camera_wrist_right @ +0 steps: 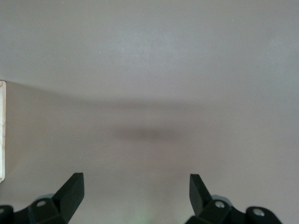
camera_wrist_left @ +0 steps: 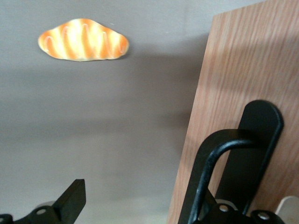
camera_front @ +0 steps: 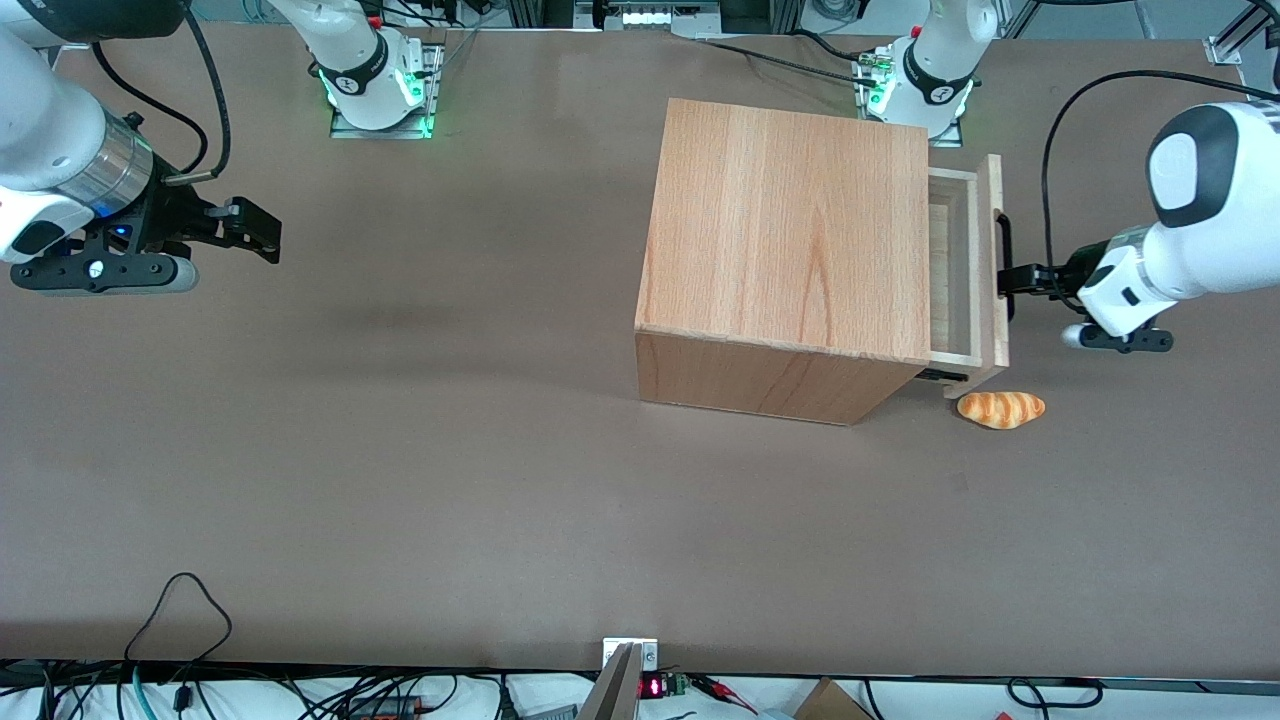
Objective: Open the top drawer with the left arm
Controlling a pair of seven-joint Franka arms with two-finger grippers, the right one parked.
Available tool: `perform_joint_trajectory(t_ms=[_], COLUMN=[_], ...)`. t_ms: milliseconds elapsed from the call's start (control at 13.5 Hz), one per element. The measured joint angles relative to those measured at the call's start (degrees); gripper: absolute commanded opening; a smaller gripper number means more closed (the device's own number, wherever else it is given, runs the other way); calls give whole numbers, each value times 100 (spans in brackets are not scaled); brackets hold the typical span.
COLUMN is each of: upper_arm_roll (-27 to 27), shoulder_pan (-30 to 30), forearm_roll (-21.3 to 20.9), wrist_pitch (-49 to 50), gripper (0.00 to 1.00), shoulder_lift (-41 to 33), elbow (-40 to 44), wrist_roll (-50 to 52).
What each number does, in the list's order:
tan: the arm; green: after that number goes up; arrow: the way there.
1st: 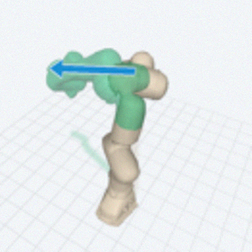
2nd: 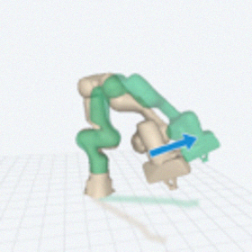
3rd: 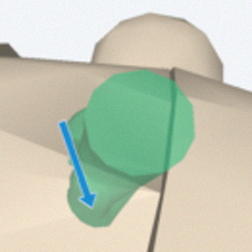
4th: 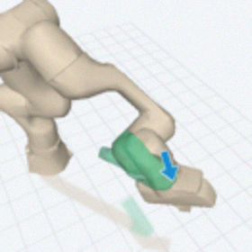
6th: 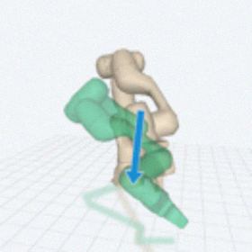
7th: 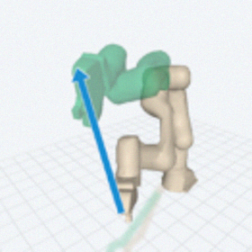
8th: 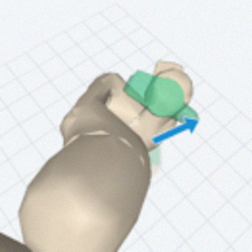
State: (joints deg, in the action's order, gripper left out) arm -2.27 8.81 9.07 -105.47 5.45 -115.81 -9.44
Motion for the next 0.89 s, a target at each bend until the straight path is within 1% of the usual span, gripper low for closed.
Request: perform_joint_trajectory(t_ms=[446,669,892], upper_arm_roll=[7,9,14], shoulder_pan=[608,758,785], forearm_roll=[-11,-14,-14], wrist_pitch=[-218,-262,-272], gripper=[100,100,100], shoulder_lift=[28,37,43], elbow=[0,9,17], wrist_roll=[-417,-465,-478])
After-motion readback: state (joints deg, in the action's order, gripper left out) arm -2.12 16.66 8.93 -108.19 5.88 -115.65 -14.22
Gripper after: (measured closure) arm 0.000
